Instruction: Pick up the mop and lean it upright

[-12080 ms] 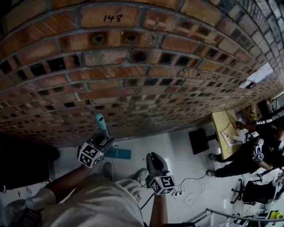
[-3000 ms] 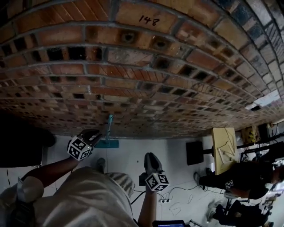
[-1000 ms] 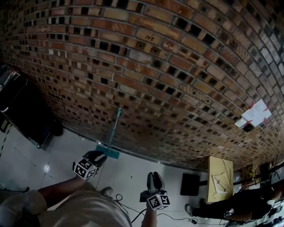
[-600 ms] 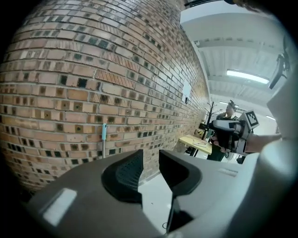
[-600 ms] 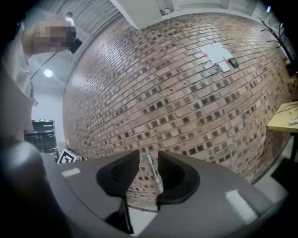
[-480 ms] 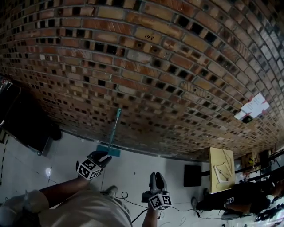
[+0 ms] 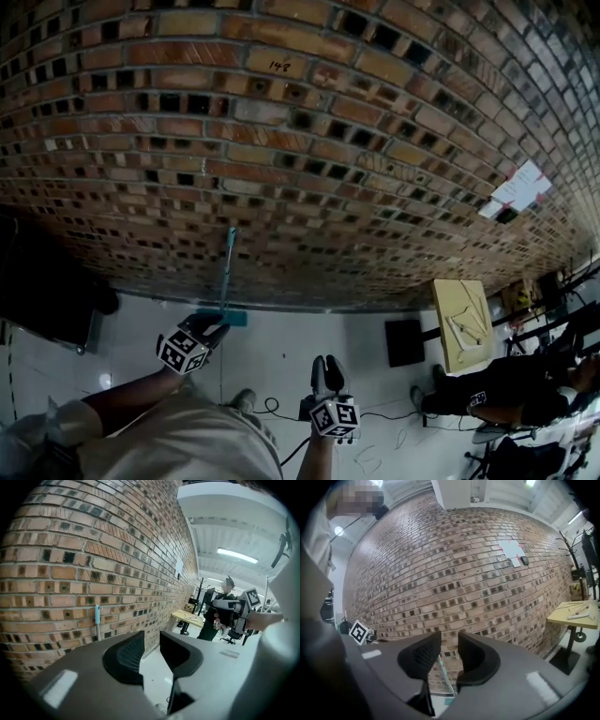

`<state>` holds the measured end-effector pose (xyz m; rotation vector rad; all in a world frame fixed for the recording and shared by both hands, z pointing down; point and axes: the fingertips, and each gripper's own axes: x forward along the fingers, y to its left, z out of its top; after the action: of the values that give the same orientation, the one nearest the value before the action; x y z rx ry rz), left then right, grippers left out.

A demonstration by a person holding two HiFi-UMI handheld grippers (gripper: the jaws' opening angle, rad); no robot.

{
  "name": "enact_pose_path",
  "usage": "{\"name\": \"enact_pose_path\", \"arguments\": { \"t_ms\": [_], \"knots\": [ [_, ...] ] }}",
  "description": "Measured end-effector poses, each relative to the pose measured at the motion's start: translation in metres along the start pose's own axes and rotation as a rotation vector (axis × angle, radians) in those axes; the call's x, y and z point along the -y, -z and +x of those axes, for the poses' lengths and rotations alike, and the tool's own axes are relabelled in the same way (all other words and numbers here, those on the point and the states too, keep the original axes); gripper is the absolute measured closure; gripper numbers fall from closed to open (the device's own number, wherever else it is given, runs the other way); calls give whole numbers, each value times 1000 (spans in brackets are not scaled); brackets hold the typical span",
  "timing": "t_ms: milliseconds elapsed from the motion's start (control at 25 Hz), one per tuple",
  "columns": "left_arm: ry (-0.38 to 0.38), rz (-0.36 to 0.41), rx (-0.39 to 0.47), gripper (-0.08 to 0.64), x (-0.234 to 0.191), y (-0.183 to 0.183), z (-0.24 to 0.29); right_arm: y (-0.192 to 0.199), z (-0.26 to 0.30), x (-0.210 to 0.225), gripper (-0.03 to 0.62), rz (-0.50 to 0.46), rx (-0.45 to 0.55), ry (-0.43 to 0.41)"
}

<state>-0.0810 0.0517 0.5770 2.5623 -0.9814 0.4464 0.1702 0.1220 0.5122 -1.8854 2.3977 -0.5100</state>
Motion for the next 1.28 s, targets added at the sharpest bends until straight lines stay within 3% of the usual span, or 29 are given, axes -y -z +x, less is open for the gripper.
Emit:
{"name": "enact_pose_path", "arguments": {
  "t_ms": [360, 520, 1280],
  "knots": [
    [125, 42, -16, 440, 14, -13, 23, -10, -20, 0, 495, -41, -12, 87],
    [152, 65, 9, 442, 12, -30, 36, -31, -4, -7, 495, -107, -1, 74],
    [175, 41, -46, 442, 16, 5, 37, -4, -5, -27, 528, -115, -66, 44]
  ]
}}
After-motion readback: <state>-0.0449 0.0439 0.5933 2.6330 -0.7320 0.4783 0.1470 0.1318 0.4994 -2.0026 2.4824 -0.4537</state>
